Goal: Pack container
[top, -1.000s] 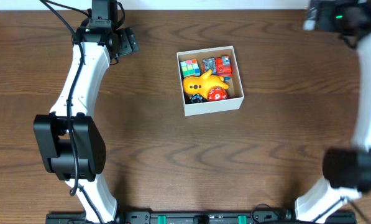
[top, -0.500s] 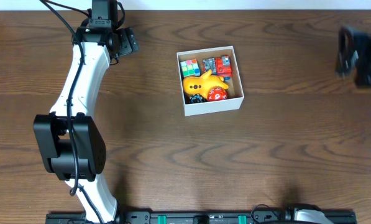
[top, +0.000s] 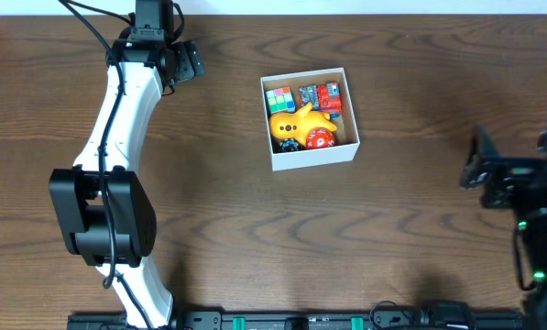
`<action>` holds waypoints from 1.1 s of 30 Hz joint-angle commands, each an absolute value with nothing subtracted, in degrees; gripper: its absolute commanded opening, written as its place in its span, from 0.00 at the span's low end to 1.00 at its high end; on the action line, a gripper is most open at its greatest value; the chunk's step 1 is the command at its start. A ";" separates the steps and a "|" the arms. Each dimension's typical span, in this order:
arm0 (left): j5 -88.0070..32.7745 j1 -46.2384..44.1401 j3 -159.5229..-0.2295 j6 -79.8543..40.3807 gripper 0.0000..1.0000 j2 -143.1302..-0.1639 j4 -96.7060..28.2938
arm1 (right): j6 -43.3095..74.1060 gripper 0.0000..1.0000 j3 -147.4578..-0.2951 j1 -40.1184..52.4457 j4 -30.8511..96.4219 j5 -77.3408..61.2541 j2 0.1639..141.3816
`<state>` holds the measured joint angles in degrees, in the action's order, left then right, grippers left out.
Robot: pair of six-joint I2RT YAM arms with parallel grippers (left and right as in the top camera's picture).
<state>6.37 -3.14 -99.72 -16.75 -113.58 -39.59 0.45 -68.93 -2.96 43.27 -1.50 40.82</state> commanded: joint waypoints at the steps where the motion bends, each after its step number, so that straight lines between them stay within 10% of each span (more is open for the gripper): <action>1: 6.92 -3.07 -100.68 -17.26 0.98 -112.92 -39.62 | 0.56 0.99 -56.82 -2.37 36.47 -1.06 36.07; 13: 6.94 -3.07 -100.68 -17.26 0.98 -112.92 -39.62 | -5.10 0.99 -22.09 1.93 4.93 -1.43 24.69; 33: 6.94 -3.07 -100.68 -17.26 0.98 -112.92 -39.62 | -9.52 0.99 -5.04 2.85 1.78 -3.05 7.55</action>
<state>6.42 -3.14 -99.72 -16.73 -113.58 -39.62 -8.56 -6.76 2.24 2.26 -1.87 8.82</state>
